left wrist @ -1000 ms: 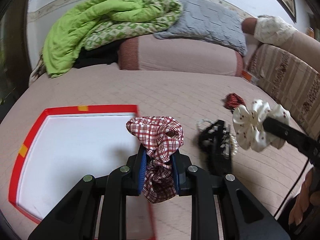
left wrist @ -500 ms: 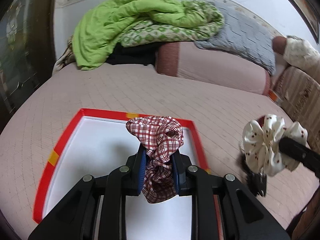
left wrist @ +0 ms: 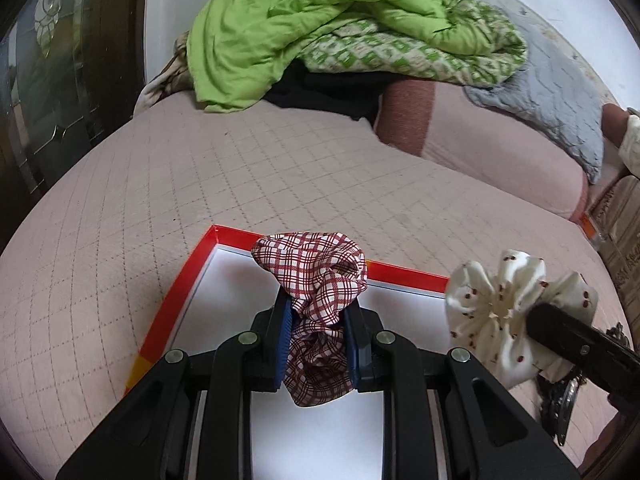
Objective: Organize jewelry
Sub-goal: 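Carry both scrunchies over the red-framed tray with both grippers, then open the left gripper to drop the plaid scrunchie while the right drops the white one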
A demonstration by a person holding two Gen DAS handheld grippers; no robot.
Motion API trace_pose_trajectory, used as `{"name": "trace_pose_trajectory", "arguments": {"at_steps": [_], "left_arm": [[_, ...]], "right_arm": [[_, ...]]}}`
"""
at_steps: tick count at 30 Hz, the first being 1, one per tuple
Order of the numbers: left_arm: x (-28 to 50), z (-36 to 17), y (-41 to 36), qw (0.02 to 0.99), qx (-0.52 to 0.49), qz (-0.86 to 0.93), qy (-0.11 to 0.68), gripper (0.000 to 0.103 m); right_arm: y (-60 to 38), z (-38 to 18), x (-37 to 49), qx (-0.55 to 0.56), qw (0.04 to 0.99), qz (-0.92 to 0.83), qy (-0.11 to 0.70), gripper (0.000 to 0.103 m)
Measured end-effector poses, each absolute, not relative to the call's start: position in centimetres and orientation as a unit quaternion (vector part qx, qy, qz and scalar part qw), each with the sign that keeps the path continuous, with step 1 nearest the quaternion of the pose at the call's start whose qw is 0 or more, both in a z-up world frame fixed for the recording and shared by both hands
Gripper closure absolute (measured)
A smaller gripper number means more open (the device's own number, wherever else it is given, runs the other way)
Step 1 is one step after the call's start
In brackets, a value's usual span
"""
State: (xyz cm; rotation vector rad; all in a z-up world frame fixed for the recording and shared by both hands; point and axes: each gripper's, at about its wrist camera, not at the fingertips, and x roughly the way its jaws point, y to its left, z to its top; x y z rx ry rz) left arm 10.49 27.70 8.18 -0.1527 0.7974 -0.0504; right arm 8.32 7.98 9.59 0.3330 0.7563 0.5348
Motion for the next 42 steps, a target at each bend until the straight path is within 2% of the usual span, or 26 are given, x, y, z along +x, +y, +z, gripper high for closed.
{"name": "trace_pose_trajectory", "arguments": {"at_steps": [13,15,17,21,23,25,42], "left_arm": [[14.2,5.4,29.4,0.895,-0.090,-0.017,0.436,0.080],[14.3,5.1,29.4,0.894,-0.090,-0.014,0.439,0.073],[14.4,5.1,29.5,0.895,-0.089,-0.006,0.437,0.055],[14.3,5.1,29.8,0.897,-0.092,0.004,0.433,0.050],[14.3,5.1,29.8,0.897,-0.093,0.005,0.432,0.043],[14.2,5.3,29.8,0.899,-0.096,0.007,0.427,0.040],[12.7,8.1,28.8,0.920,-0.110,-0.006,0.376,0.037]], "right_arm": [[10.7,5.0,13.5,0.142,0.864,0.226,0.427,0.091],[10.3,4.2,14.0,0.140,0.860,0.215,0.440,0.090],[10.2,4.0,14.2,0.131,0.862,0.206,0.445,0.088],[10.0,4.0,14.3,0.109,0.866,0.189,0.450,0.086],[9.9,4.1,14.1,0.102,0.868,0.184,0.449,0.083],[9.7,4.4,13.9,0.104,0.870,0.187,0.445,0.074],[6.9,7.9,11.7,0.128,0.886,0.190,0.404,0.072]]}}
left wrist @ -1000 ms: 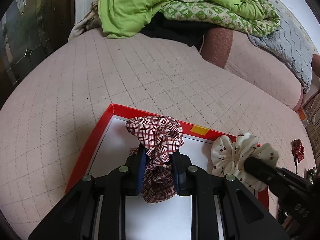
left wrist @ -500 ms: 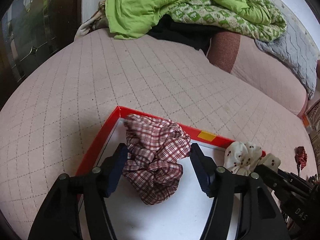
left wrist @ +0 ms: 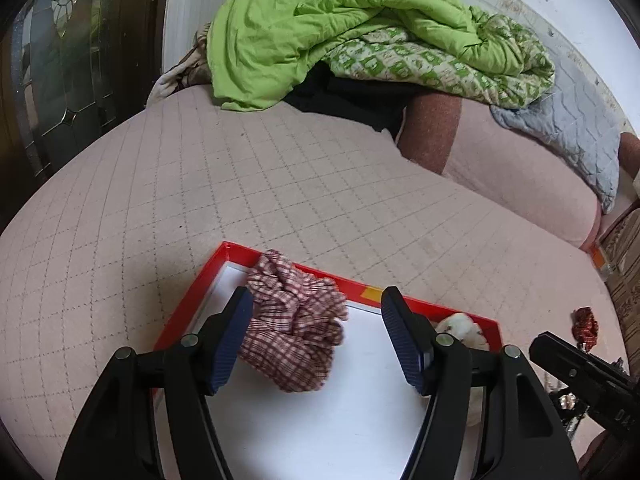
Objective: Organize jewelry
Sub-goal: 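Open the left gripper to drop the plaid scrunchie while the right drops the white one, then grasp the black claw clip with the left gripper while the right grasps the leopard bracelet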
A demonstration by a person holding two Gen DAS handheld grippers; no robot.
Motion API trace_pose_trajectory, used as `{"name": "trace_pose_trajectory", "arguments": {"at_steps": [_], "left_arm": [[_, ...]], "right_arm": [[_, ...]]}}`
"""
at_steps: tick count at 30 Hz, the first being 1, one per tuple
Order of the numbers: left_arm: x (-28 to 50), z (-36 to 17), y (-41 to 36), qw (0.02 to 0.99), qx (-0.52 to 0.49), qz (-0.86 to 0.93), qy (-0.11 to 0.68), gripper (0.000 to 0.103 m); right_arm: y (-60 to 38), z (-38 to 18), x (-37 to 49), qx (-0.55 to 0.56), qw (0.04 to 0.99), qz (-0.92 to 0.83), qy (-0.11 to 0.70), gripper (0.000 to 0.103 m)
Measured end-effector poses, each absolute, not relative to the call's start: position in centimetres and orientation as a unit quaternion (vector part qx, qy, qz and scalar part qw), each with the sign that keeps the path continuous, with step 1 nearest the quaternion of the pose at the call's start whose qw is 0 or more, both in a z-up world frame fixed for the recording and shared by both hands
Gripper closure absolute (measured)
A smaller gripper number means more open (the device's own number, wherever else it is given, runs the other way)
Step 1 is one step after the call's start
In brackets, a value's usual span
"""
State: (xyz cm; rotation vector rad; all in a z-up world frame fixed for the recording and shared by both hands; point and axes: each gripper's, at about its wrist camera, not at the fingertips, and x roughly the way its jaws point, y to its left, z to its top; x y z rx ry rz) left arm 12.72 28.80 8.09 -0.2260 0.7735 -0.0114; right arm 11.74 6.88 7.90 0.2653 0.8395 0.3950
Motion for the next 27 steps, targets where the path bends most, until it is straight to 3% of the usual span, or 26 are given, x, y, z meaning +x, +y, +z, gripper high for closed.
{"name": "trace_pose_trajectory", "arguments": {"at_steps": [13,27], "left_arm": [[8.5,10.4,21.8,0.931,-0.092,-0.074,0.344,0.037],[2.9,7.3,7.9,0.865,-0.030,-0.259,0.428,0.037]], "right_arm": [[-2.9,10.6,3.7,0.152,0.912,0.151,0.350,0.072],[-18.5,8.1,0.2,0.234,0.914,-0.012,0.330,0.071]]}}
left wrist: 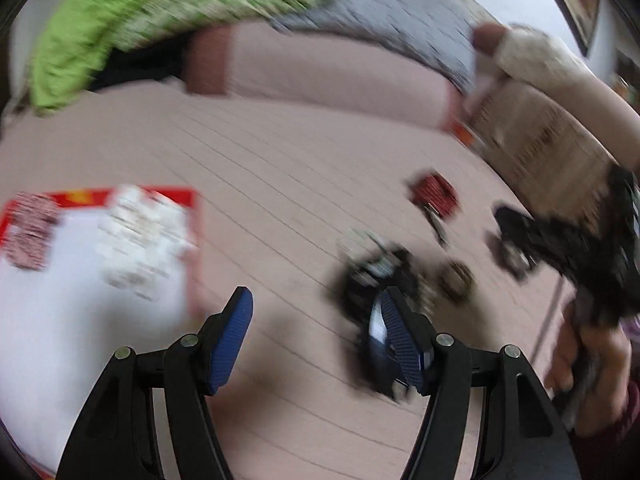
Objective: Organize jewelry
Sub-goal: 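Grasp the black claw clip with the left gripper while the right grasps the leopard bracelet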
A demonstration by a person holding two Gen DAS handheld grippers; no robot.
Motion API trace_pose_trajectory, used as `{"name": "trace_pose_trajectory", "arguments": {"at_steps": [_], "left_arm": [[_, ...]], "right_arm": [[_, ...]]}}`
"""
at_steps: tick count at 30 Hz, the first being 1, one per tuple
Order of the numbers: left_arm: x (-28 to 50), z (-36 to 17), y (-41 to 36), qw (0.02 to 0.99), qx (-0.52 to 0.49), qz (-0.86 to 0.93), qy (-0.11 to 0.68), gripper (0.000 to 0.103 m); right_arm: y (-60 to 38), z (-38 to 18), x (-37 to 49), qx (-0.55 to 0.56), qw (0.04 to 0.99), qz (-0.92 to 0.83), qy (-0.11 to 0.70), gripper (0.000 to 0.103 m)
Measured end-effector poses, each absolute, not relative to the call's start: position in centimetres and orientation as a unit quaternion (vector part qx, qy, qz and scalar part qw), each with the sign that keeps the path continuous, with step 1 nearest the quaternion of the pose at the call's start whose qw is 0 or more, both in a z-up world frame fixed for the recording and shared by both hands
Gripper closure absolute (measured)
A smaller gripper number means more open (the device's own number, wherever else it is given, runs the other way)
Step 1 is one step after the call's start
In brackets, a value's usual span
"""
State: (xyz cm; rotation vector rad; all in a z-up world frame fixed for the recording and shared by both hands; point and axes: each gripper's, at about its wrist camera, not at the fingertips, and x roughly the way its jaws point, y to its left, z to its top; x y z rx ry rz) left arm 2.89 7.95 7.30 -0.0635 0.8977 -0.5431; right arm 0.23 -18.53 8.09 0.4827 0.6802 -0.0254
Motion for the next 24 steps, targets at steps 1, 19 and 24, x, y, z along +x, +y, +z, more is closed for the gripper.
{"name": "trace_pose_trajectory", "arguments": {"at_steps": [1,19,24], "left_arm": [[2.6,6.9,7.3,0.860,-0.025,-0.269,0.433,0.037],[2.3,2.3,1.5,0.831,0.035,-0.299,0.468,0.037],[2.6,2.2,1.1,0.842,0.044,-0.282,0.457,0.048]], "right_arm": [[-19.4,7.9,-0.1,0.242,0.912,-0.023,0.332,0.071],[-22.6,5.9,-0.8,0.286,0.885,-0.048,0.365,0.065],[-22.7,4.7,-0.8,0.281,0.875,-0.044,0.391,0.065]]}}
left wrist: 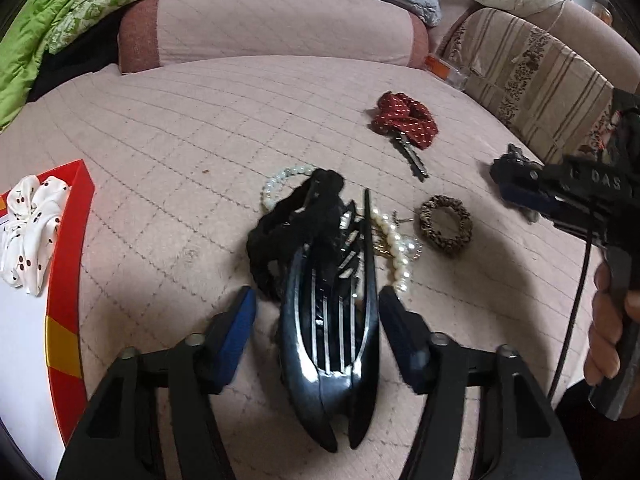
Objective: Organize jewelry
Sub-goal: 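Grasp the black claw clip with the left gripper while the right grasps the leopard bracelet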
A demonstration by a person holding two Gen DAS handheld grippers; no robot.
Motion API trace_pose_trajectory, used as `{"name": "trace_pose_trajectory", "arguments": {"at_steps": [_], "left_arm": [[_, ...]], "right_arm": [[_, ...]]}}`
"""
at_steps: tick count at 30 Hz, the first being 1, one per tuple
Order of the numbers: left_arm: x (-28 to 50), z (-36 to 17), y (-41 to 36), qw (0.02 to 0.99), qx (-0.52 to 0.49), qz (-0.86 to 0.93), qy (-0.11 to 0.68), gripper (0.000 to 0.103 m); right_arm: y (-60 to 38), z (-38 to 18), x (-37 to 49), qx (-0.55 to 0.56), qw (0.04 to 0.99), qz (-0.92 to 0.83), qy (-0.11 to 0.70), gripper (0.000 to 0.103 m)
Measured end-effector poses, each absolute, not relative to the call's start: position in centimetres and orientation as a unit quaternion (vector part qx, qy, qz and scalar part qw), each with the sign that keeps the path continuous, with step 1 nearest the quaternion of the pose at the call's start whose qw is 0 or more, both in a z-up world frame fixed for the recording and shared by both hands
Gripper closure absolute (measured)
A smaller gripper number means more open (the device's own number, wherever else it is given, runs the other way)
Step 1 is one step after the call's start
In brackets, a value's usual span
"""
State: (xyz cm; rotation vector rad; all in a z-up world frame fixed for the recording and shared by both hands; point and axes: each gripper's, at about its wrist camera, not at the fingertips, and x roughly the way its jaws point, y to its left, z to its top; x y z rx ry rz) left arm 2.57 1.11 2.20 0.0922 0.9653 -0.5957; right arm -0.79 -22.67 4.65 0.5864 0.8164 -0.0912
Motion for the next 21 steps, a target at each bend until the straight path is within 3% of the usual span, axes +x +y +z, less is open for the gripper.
{"name": "trace_pose_trajectory", "arguments": {"at_steps": [3,16,17,19,21], "left_arm": [[2.7,2.6,1.5,0.841,0.026,-0.291,0.455,0.061],[2.0,6.4,3.2,0.865,-0.011,-0.319,0.387,0.061],[2.1,6.5,3.3,0.867,-0.012,-0.318,0.383,0.061],[2.1,6.8,3.5,0.872,-0.009,-0.315,0.376,0.061],[2.1,7.0,3.7,0.876,-0.010,-0.314,0.367,0.061]], "right_arm": [[-22.5,4.2,-0.6,0.274,0.872,-0.043,0.403,0.065],[-18.8,1.2,1.6,0.171,0.863,-0.044,0.473,0.065],[-18.4,1.2,1.7,0.152,0.866,-0.051,0.473,0.068],[-18.1,1.2,1.9,0.125,0.869,-0.066,0.475,0.088],[-18.4,1.3,1.9,0.127,0.870,-0.067,0.472,0.089]]}}
